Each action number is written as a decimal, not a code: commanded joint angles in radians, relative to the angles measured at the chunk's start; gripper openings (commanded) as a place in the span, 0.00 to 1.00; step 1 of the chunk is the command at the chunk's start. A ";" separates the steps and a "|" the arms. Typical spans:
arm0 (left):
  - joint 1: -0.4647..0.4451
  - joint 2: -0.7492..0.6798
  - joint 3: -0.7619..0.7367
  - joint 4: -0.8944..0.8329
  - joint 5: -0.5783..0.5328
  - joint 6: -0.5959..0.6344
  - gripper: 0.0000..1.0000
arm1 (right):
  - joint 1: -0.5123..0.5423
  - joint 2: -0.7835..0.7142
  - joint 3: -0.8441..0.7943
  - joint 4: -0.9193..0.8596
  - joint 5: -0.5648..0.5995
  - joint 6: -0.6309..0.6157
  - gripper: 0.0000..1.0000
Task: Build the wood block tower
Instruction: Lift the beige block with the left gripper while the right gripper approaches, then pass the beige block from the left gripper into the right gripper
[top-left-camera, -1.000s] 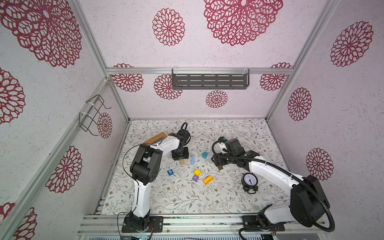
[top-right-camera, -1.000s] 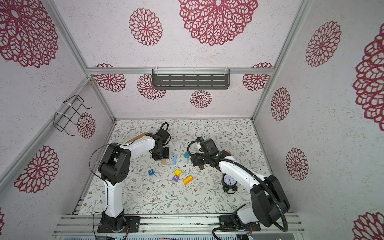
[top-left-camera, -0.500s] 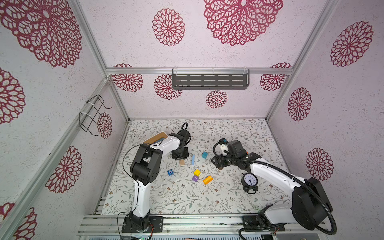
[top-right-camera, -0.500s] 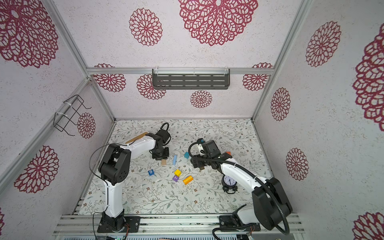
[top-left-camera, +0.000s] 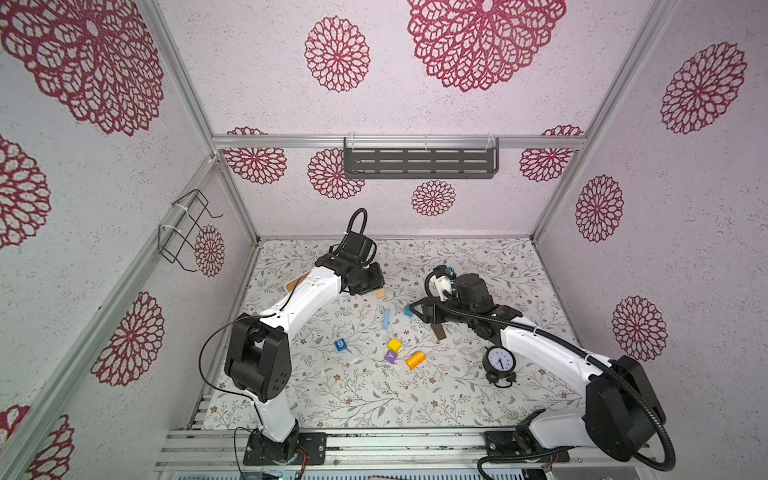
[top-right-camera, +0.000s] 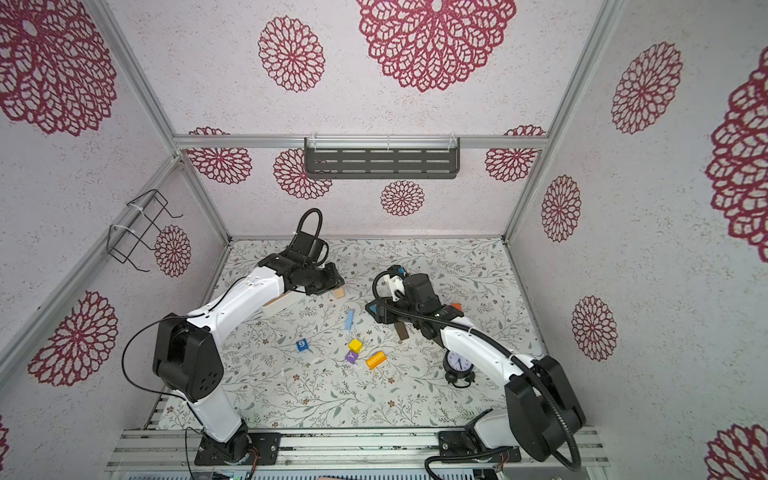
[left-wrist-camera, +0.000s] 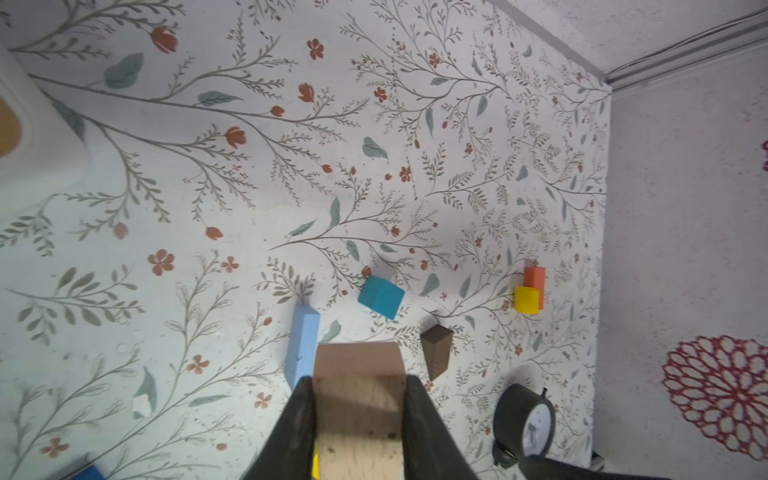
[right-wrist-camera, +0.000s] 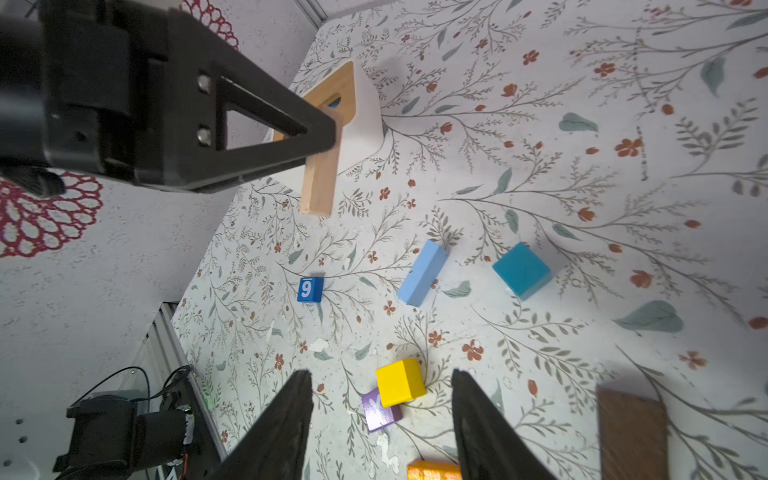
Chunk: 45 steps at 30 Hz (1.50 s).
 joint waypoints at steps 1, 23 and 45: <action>-0.006 -0.011 -0.002 0.047 0.053 -0.042 0.23 | 0.024 0.023 0.055 0.095 -0.035 0.054 0.57; -0.029 -0.045 -0.057 0.127 0.123 -0.063 0.23 | 0.059 0.205 0.200 0.119 -0.048 0.078 0.46; -0.016 -0.085 -0.080 0.124 0.125 -0.048 0.22 | 0.041 0.252 0.232 0.088 -0.011 0.049 0.48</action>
